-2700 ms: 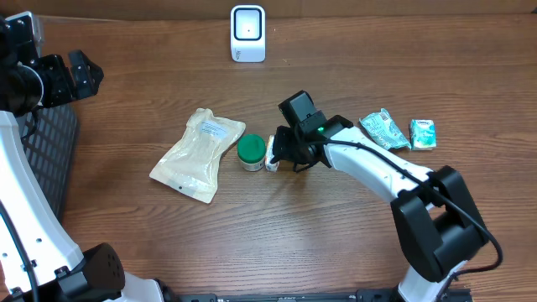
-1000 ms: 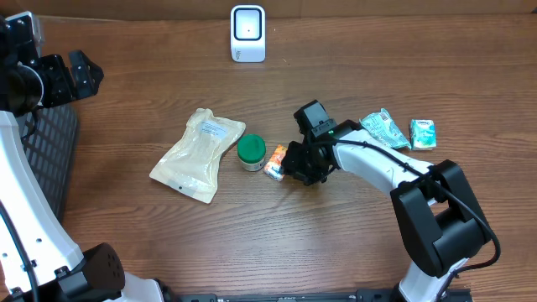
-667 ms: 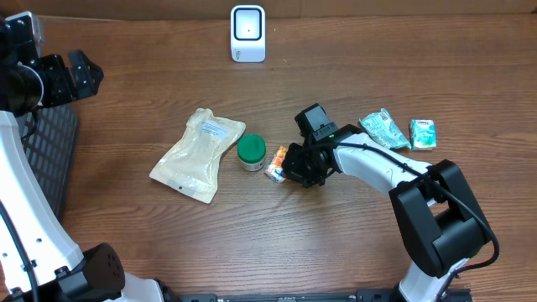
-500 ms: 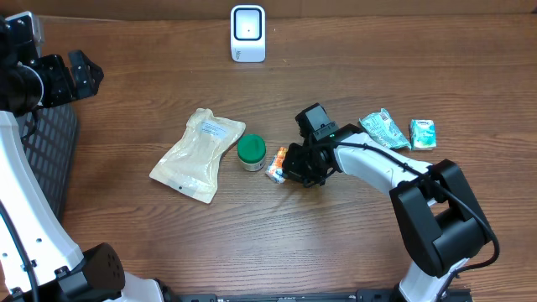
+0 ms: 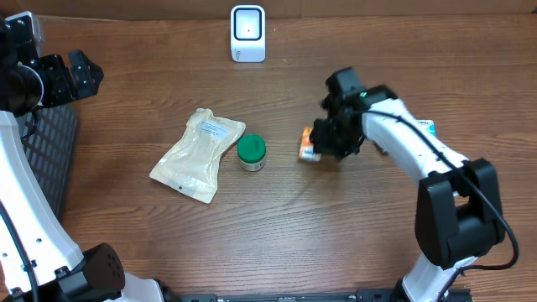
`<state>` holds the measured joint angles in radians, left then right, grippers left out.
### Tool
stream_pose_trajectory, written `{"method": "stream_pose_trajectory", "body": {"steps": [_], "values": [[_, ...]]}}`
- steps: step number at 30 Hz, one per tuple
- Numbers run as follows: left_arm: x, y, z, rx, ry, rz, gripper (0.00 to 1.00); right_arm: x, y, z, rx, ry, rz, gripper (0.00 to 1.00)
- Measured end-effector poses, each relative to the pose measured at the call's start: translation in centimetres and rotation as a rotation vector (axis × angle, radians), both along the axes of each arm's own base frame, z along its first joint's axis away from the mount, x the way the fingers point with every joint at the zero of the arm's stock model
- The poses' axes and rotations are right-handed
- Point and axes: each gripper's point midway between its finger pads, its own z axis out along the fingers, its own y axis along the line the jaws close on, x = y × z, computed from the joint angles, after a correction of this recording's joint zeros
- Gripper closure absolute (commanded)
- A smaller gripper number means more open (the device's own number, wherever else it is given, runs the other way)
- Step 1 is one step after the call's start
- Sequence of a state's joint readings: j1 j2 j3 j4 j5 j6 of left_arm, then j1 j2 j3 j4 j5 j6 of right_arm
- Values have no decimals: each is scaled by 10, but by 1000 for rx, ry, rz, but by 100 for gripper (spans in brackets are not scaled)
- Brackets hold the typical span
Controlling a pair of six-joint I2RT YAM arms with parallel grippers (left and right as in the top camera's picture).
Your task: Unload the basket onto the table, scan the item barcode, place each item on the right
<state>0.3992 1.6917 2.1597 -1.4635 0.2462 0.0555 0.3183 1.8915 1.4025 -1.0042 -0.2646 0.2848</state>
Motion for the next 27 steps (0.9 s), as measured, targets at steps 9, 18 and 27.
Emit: {"method": "stream_pose_trajectory", "body": {"steps": [9,18,27], "values": [[0,0,0,0,0,0,0,8,-11,7,7,-13,-5,64],[0,0,0,0,0,0,0,-7,-23,-25,-17,66,-157,68],[0,0,0,0,0,0,0,3,-22,-49,22,36,-316,74]]}}
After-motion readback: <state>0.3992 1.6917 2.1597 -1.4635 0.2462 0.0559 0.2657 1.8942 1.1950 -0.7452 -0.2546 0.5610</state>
